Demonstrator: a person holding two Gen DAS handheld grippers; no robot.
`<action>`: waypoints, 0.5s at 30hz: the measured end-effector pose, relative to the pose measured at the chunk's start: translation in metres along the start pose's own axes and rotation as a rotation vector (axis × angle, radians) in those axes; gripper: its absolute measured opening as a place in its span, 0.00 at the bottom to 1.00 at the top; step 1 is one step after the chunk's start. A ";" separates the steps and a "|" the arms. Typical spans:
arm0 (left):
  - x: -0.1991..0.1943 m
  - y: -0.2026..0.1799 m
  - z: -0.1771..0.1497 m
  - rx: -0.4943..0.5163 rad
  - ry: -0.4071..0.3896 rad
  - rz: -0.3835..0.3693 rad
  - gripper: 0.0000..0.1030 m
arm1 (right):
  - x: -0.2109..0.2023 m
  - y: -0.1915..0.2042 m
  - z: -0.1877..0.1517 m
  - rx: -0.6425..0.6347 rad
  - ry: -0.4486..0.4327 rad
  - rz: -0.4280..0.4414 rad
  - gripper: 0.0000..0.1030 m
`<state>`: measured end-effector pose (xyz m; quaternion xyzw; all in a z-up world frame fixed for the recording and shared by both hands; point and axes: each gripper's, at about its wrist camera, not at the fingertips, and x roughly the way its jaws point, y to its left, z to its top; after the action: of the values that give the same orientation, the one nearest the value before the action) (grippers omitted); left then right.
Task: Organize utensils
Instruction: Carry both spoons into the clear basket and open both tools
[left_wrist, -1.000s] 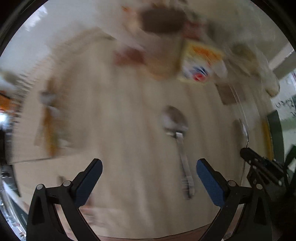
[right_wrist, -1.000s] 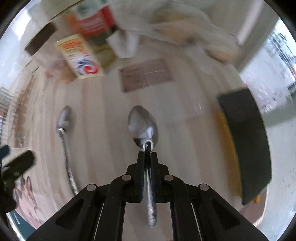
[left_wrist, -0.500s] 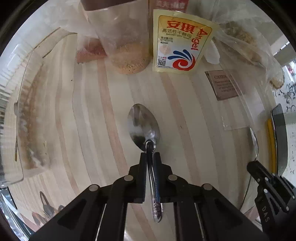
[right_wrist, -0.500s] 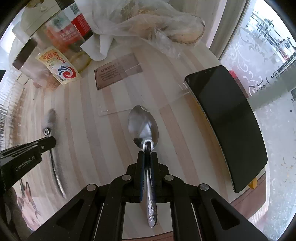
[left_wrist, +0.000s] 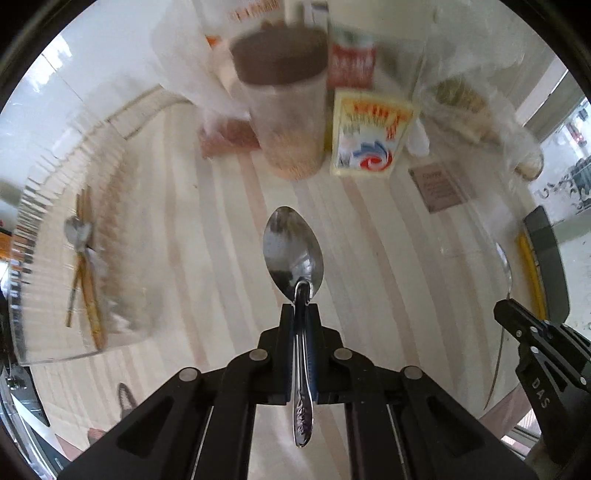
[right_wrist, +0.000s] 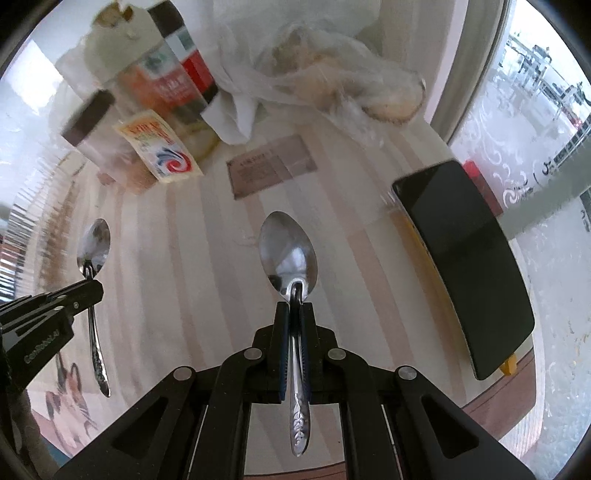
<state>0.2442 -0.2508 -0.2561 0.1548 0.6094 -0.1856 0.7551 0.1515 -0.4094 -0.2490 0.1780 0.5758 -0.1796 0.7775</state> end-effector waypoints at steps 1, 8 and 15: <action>-0.008 0.003 0.001 0.002 -0.015 0.006 0.03 | -0.005 0.001 0.002 -0.002 -0.010 0.005 0.06; -0.065 0.032 0.019 -0.033 -0.114 0.033 0.03 | -0.040 0.019 0.013 -0.030 -0.075 0.033 0.06; -0.116 0.081 0.033 -0.112 -0.197 0.099 0.03 | -0.075 0.066 0.034 -0.084 -0.141 0.096 0.06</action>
<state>0.2885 -0.1839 -0.1355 0.1230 0.5333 -0.1282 0.8271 0.1909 -0.3625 -0.1635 0.1593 0.5175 -0.1299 0.8306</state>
